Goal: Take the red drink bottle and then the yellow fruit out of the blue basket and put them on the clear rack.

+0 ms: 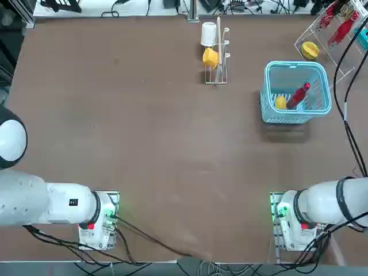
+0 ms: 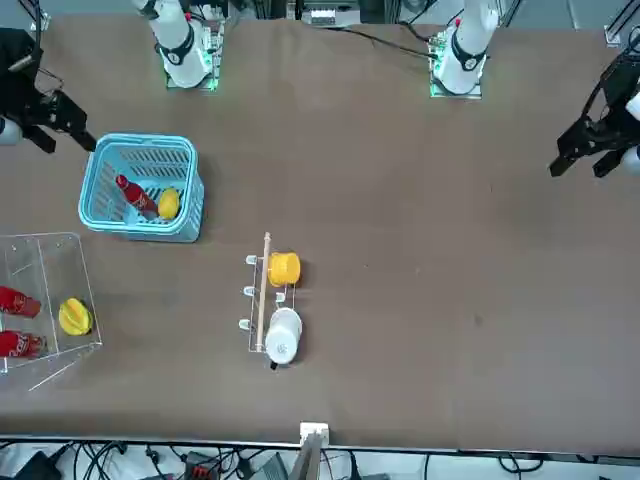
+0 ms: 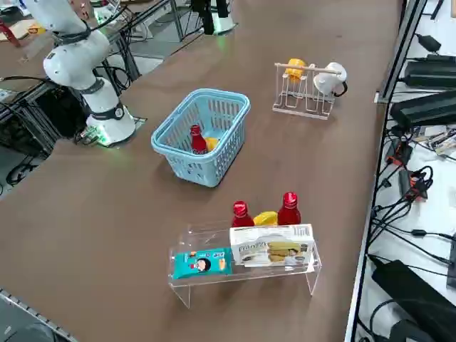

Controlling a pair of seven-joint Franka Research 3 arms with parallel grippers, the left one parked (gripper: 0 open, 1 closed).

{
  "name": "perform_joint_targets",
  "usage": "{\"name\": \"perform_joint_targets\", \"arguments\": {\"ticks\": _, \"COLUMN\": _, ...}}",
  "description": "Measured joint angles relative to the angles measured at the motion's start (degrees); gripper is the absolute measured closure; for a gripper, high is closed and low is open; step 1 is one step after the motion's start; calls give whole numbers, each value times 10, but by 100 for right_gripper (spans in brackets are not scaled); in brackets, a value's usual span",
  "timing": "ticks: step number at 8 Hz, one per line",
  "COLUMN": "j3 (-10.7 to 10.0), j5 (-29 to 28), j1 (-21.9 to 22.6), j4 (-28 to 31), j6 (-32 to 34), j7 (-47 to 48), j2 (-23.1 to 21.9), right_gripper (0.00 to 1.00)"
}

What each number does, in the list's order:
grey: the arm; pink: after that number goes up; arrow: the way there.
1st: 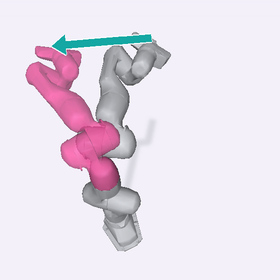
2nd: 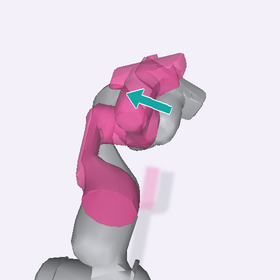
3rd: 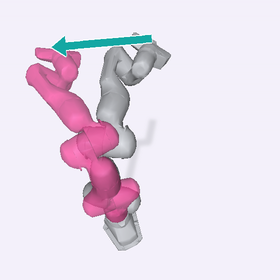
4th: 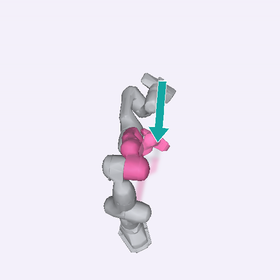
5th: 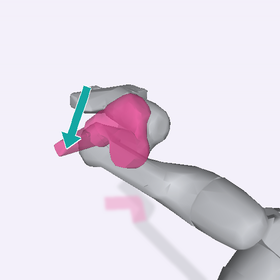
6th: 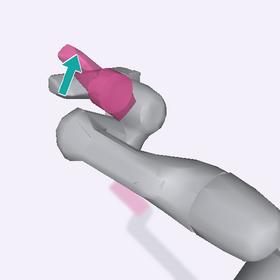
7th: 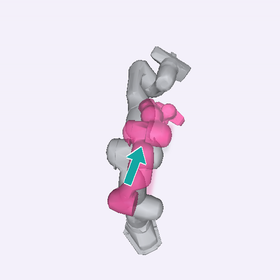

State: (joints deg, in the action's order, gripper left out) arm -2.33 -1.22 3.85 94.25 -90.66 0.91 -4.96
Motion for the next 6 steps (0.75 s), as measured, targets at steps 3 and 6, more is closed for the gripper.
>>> {"name": "perform_joint_targets", "arguments": {"ticks": 3, "j3": -4, "j5": 1, "j1": -3, "j4": 0, "j6": 0, "j7": 0, "j2": 5, "right_gripper": 0}}
{"name": "perform_joint_targets", "arguments": {"ticks": 6, "j3": -11, "j5": 17, "j1": -35, "j4": 0, "j6": 0, "j7": -17, "j2": 32, "right_gripper": 0}}
